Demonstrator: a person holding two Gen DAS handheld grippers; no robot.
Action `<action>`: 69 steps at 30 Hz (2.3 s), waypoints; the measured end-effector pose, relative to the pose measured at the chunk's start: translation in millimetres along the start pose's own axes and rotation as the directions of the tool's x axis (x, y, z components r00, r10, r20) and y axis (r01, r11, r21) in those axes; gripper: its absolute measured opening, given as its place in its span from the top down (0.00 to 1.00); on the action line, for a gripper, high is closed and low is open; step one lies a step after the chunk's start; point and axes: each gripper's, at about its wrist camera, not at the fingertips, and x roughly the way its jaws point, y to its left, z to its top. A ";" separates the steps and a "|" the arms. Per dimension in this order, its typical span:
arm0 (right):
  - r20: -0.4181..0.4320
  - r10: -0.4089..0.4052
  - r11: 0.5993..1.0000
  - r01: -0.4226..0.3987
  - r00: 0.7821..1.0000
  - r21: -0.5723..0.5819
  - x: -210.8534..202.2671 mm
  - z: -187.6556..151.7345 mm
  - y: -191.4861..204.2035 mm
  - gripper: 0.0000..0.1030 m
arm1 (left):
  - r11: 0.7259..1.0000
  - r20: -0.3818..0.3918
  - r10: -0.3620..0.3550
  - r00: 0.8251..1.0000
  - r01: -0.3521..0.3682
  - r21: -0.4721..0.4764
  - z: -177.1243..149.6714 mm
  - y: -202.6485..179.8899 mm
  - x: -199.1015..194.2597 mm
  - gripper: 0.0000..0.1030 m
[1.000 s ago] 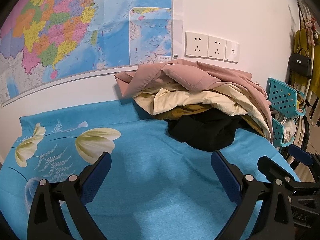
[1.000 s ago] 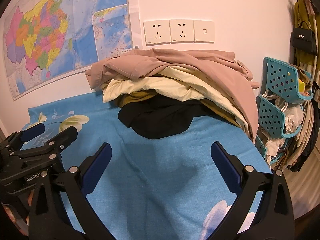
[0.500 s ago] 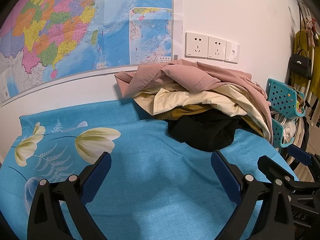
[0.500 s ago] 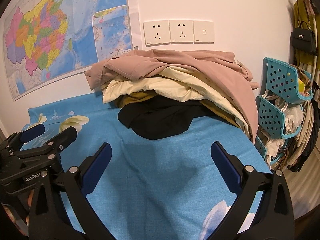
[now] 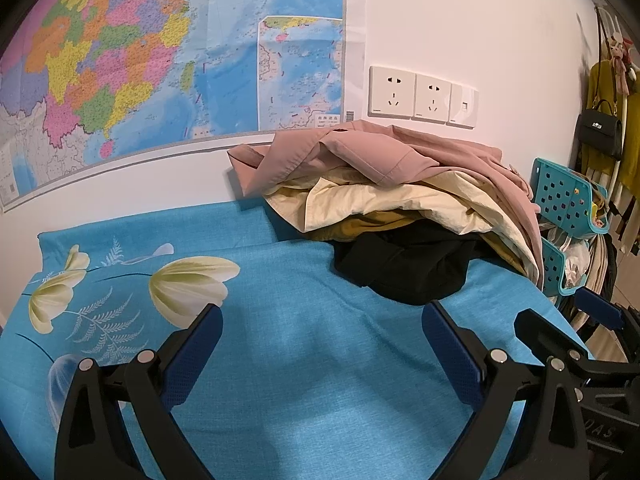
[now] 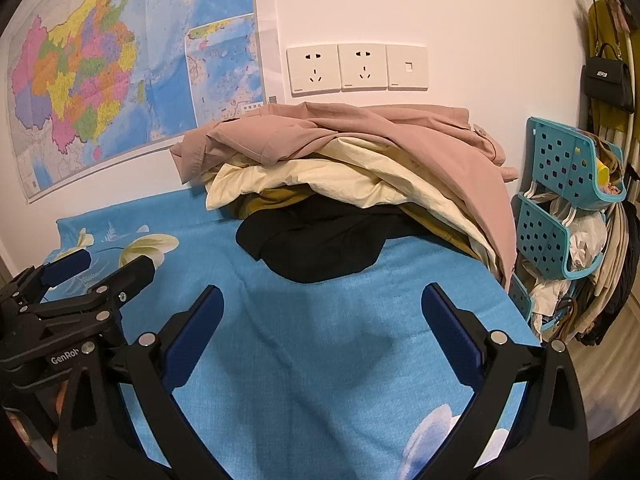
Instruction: Fold large clothes
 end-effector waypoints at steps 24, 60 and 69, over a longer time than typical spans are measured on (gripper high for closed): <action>0.019 0.000 1.000 0.000 1.000 -0.031 4.5 12.3 -4.1 0.05 | 1.000 -0.012 -0.015 1.000 0.015 -0.008 4.6 -1.7 8.3 0.07; 0.028 0.031 0.956 -0.022 0.999 -0.293 97.0 134.0 -20.3 0.07 | 0.990 -0.119 -0.110 0.987 0.099 -0.096 76.4 4.1 103.6 0.07; -0.125 0.021 0.959 -0.055 0.992 -0.277 188.0 187.1 -29.3 0.30 | 0.941 -0.137 -0.254 0.957 0.212 -0.264 117.7 16.4 156.4 0.07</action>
